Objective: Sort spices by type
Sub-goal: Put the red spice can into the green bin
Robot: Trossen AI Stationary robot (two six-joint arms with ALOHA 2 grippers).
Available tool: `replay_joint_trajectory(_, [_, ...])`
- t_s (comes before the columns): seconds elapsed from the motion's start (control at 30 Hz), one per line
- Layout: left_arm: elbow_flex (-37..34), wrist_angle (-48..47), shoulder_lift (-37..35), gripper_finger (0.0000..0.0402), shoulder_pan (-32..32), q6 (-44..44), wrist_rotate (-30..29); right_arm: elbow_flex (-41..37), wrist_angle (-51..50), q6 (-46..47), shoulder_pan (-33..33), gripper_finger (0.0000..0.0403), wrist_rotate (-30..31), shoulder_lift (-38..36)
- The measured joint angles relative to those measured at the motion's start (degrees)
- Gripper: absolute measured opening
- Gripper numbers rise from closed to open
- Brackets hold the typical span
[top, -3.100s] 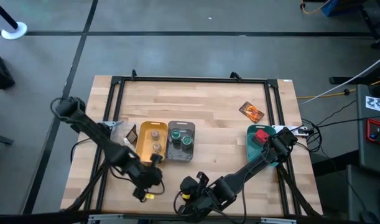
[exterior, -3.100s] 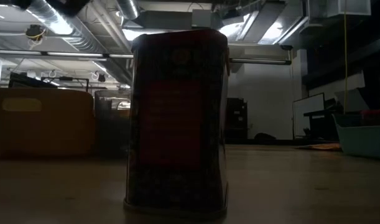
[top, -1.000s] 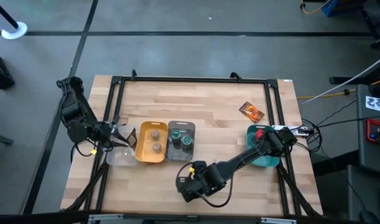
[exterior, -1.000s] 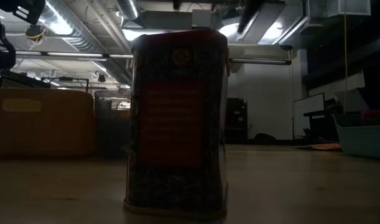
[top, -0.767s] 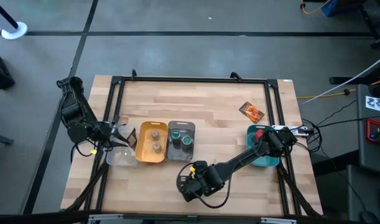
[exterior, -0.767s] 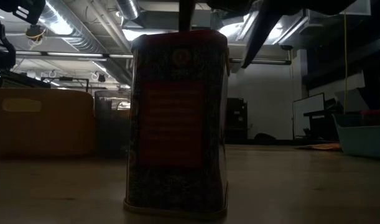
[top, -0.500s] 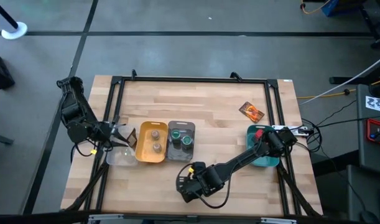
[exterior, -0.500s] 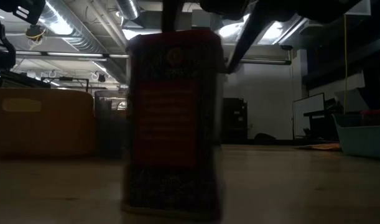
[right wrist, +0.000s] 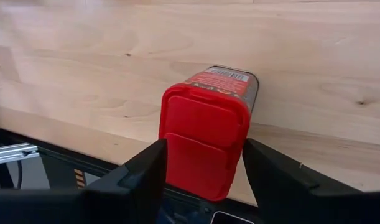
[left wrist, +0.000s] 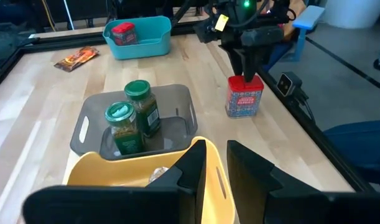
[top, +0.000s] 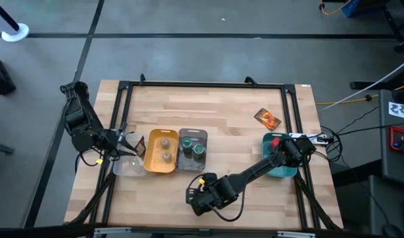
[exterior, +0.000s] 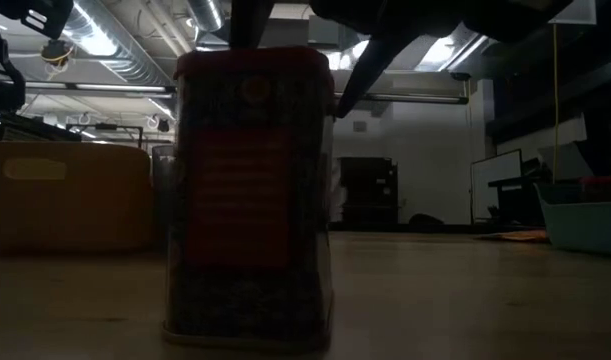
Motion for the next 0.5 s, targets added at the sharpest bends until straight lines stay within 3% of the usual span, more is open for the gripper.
replay_joint_trajectory(0.17, [0.0,0.4,-2.4,0.0056,0.0,1.6,-3.0,0.0,0.2,0.0,0.0,0.0209,0.0,0.0])
replay_joint_trajectory(0.5, [0.0,1.7,-15.0,0.0056,0.0,4.5,-4.7,0.0,0.5,0.0,0.0,0.0209,0.0,0.0])
